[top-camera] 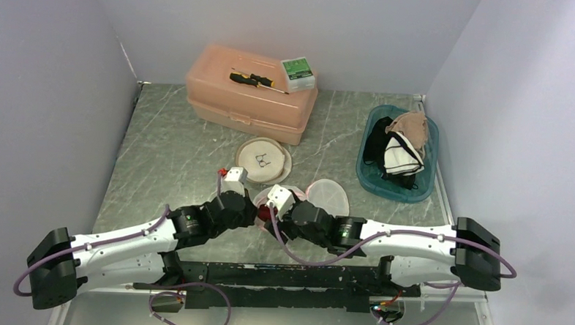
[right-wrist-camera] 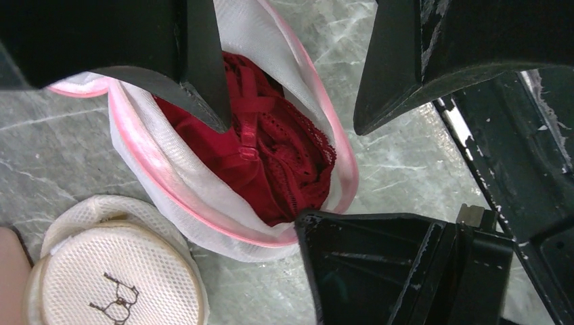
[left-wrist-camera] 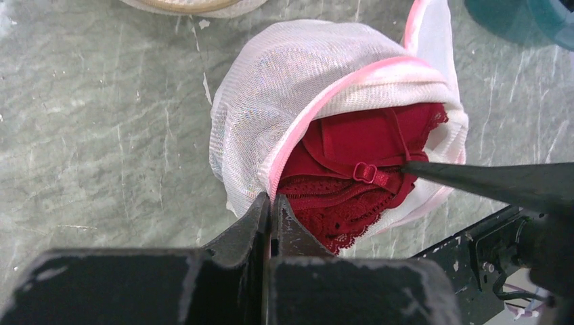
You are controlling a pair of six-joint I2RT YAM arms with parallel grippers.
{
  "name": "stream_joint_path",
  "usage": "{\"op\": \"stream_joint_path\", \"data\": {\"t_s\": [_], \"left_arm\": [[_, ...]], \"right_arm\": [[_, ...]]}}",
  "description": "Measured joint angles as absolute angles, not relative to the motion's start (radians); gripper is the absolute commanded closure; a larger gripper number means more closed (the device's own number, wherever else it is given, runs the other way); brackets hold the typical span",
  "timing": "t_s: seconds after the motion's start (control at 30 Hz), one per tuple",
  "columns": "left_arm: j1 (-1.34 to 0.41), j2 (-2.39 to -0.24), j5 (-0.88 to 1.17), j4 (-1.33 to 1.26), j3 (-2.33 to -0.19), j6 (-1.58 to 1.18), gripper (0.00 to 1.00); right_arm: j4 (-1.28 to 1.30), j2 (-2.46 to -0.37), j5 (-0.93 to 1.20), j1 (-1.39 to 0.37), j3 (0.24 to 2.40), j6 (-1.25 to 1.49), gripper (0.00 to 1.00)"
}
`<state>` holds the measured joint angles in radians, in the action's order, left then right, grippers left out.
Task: Unzip the laundry bag and remove the bra
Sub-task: Pick up the bra from the laundry bag.
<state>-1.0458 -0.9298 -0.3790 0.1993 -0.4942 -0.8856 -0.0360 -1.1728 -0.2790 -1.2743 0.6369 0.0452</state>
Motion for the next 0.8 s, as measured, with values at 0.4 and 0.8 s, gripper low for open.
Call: {"op": "stream_joint_path", "data": {"t_s": [0.4, 0.8], "left_arm": [[-1.046, -0.939, -0.393, 0.176, -0.516, -0.877, 0.97], [-1.046, -0.939, -0.389, 0.162, -0.516, -0.877, 0.97]], "right_arm": [[-0.109, -1.285, -0.326, -1.278, 0.633, 0.017, 0.47], [-0.162, -1.306, -0.379, -1.278, 0.618, 0.016, 0.41]]}}
